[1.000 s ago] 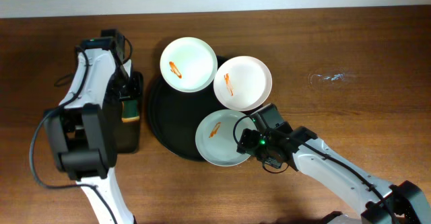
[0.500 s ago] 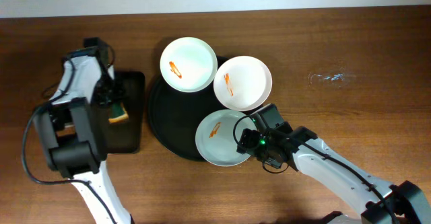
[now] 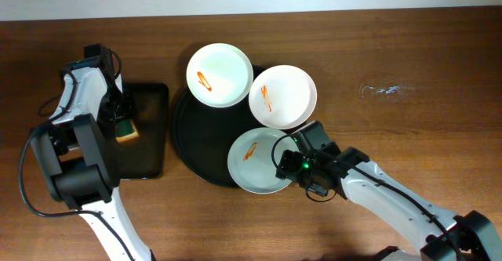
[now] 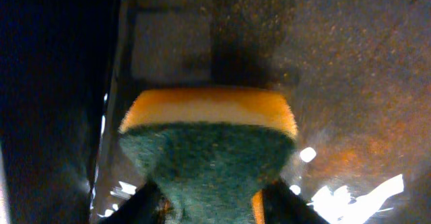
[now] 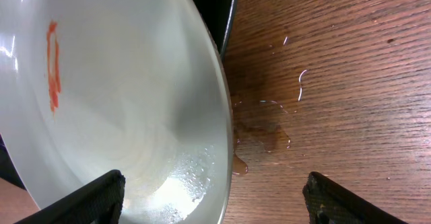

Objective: Clean dirty plates on tray and stack at the side

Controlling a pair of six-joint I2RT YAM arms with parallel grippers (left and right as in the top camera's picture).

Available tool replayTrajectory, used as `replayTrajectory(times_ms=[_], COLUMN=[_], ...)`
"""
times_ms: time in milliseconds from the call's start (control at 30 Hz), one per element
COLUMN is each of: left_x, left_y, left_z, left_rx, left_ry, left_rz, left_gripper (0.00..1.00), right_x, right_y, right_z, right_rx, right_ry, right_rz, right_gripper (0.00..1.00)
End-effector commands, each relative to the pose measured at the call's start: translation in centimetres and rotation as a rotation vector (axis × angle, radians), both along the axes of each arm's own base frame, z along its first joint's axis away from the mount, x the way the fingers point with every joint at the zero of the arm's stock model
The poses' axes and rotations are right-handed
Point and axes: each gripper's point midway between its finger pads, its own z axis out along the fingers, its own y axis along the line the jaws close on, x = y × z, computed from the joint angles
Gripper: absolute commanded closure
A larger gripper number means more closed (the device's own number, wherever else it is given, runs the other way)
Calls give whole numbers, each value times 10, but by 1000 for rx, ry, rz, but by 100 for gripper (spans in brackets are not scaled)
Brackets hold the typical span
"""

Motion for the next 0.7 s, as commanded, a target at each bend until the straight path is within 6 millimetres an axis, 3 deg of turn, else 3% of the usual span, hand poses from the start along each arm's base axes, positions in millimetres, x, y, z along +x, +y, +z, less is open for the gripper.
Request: replayTrajectory(times_ms=[0, 167, 233, 267, 333, 367, 400, 500, 633, 667], left_x=[7, 23, 25, 25, 24, 26, 27, 27, 23, 19], left_y=[-5, -4, -5, -7, -7, -7, -7, -11, -22, -23], left_z=[0, 2, 0, -2, -3, -3, -3, 3, 52, 52], left_rx=[-22, -15, -23, -35, -36, -35, -34, -59, -103, -106], left_ry=[-30, -94, -105, -107, -105, -111, -117, -122, -181, -168], left_rz=[-19, -21, -22, -23, -23, -23, -24, -26, -34, -33], left_gripper=[44, 43, 51, 56, 90, 98, 100, 100, 98, 75], right_x=[4, 4, 4, 4, 4, 4, 4, 4, 3, 3], right_y=[1, 1, 1, 1, 1, 1, 1, 1, 2, 2], right_z=[5, 5, 5, 5, 5, 5, 5, 5, 5, 5], right_rx=[-1, -1, -1, -1, -1, -1, -1, -1, 2, 5], right_ry=[-23, -23, -23, -24, -23, -23, -23, -23, -21, -19], right_rz=[2, 2, 2, 2, 2, 2, 2, 3, 4, 5], right_gripper=[14, 14, 14, 14, 14, 14, 14, 14, 14, 14])
